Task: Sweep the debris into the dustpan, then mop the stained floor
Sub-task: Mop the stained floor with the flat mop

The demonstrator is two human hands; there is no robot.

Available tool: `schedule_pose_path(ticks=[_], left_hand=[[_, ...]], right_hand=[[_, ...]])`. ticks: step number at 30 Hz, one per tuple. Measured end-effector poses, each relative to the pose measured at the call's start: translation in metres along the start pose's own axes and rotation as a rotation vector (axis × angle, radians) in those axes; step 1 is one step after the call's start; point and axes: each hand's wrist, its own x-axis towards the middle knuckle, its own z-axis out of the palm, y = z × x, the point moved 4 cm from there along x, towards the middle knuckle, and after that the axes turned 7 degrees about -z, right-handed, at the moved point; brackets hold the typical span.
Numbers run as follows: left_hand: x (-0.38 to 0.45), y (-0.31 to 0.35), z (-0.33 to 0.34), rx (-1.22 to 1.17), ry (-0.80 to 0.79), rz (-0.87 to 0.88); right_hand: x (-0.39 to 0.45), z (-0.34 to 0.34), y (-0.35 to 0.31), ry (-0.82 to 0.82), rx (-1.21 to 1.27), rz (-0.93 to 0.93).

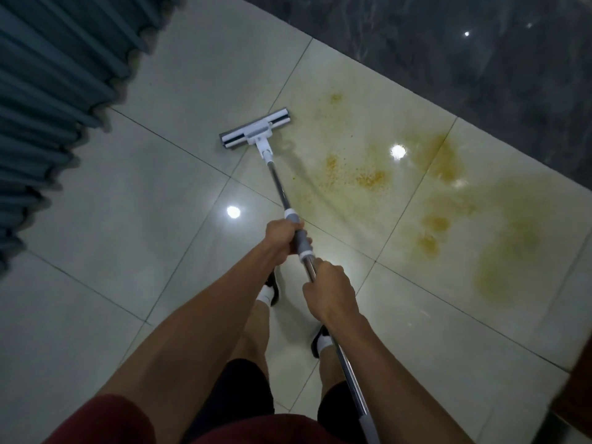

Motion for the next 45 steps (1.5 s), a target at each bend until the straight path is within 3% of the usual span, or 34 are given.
schedule_pose_path(ticks=[14, 18, 21, 26, 29, 36, 45], left_hand=[[0.072, 0.204, -0.06, 0.088, -0.044, 0.114], [0.079, 0.229, -0.071, 0.13, -0.064, 0.132], [0.074, 0.217, -0.074, 0.142, -0.072, 0.117], [0.073, 0.195, -0.083, 0.153, -0.033, 0.151], [0.076, 0.178, -0.094, 0.19, 0.014, 0.157], [0.064, 0.083, -0.111, 0.208, 0.001, 0.133], [0.023, -0.075, -0.125, 0.149, -0.05, 0.132]], right_hand=[[0.156, -0.013, -0.156, 0.097, 0.003, 0.016], [0.172, -0.012, -0.174, 0.136, 0.042, -0.009], [0.161, -0.004, -0.168, 0.111, 0.145, 0.04], [0.113, 0.015, -0.157, -0.125, 0.533, 0.097], [0.068, 0.033, -0.151, -0.162, 0.682, 0.094], [0.002, 0.097, -0.097, 0.012, 0.573, 0.039], [-0.113, 0.158, -0.016, -0.007, 0.464, 0.053]])
